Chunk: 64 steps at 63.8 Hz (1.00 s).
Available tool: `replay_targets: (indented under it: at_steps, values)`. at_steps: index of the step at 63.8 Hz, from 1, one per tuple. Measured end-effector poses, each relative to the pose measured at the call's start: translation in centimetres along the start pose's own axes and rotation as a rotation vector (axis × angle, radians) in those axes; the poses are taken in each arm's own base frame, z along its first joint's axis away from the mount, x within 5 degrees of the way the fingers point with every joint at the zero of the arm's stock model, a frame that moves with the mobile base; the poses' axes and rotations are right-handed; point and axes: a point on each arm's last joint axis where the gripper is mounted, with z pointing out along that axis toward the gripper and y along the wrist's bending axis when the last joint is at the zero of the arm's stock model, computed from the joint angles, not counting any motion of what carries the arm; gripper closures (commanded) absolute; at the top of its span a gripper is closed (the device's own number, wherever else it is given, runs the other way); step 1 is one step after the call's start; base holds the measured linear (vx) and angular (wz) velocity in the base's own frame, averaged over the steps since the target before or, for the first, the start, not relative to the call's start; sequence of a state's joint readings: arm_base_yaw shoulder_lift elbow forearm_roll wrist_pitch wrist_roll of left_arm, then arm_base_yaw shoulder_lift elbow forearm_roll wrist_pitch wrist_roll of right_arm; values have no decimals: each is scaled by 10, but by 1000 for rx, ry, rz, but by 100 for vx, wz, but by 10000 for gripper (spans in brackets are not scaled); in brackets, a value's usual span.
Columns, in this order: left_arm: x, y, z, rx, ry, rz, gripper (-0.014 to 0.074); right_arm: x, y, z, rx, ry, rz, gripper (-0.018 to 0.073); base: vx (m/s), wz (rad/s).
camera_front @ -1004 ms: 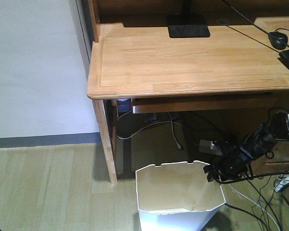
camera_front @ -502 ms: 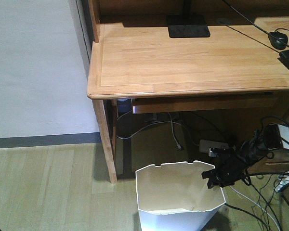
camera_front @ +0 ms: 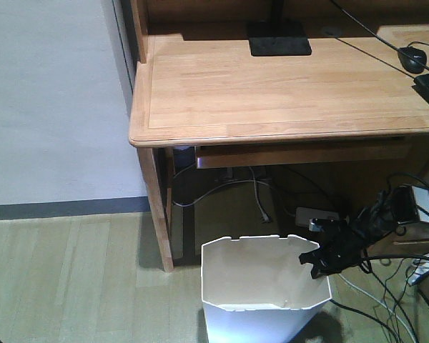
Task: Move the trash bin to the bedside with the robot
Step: 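Close the right gripper on the bin rim and lift it slightly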
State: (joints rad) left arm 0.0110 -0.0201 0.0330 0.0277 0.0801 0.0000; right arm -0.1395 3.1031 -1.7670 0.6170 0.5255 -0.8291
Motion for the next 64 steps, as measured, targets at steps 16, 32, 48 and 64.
replay_targets:
  at_steps: [16, 32, 48, 64]
  values:
    - [0, 0, 0, 0, 0, 0, 603, 1, 5, -24, -50, -86, 5, 563, 0, 0]
    - [0, 0, 0, 0, 0, 0, 603, 22, 4, -75, -124, -153, 1, 563, 0, 0]
    - [0, 0, 0, 0, 0, 0, 603, 44, 8, -139, -183, -193, -36, 563, 0, 0]
    - [0, 0, 0, 0, 0, 0, 603, 60, 32, -184, -202, -218, -104, 563, 0, 0]
